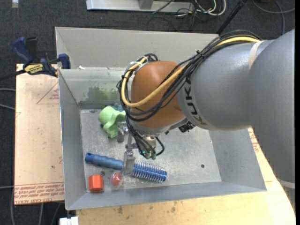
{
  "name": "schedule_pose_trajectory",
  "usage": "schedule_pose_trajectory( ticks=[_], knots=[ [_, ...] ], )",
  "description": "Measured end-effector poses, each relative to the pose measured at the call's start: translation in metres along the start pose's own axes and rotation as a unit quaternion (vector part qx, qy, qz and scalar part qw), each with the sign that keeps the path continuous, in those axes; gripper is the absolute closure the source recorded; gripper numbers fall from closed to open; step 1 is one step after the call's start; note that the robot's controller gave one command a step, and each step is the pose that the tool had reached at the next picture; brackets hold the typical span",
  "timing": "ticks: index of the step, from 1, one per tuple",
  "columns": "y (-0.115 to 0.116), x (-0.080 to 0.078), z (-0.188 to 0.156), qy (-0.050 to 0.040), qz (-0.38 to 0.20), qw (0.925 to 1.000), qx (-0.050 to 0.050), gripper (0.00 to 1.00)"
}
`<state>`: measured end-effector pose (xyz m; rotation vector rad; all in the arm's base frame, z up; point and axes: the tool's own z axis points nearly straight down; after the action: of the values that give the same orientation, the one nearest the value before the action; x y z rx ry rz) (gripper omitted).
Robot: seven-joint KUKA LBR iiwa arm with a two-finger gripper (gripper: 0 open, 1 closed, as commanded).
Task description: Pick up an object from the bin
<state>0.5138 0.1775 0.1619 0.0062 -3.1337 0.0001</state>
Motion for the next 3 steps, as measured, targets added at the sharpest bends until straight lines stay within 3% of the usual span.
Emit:
schedule_pose_trajectory(
  ticks=[1,2,3],
  knots=[
    [0.028,-0.01,0.096,-0.0011,0.063,0.998,0.0,0.0],
    [0.049,0.012,0.061,-0.0043,0.052,0.9986,-0.001,0.0],
    [0.005,0.0,0.058,-0.0037,0.107,0.9943,0.0,0.0]
  ],
)
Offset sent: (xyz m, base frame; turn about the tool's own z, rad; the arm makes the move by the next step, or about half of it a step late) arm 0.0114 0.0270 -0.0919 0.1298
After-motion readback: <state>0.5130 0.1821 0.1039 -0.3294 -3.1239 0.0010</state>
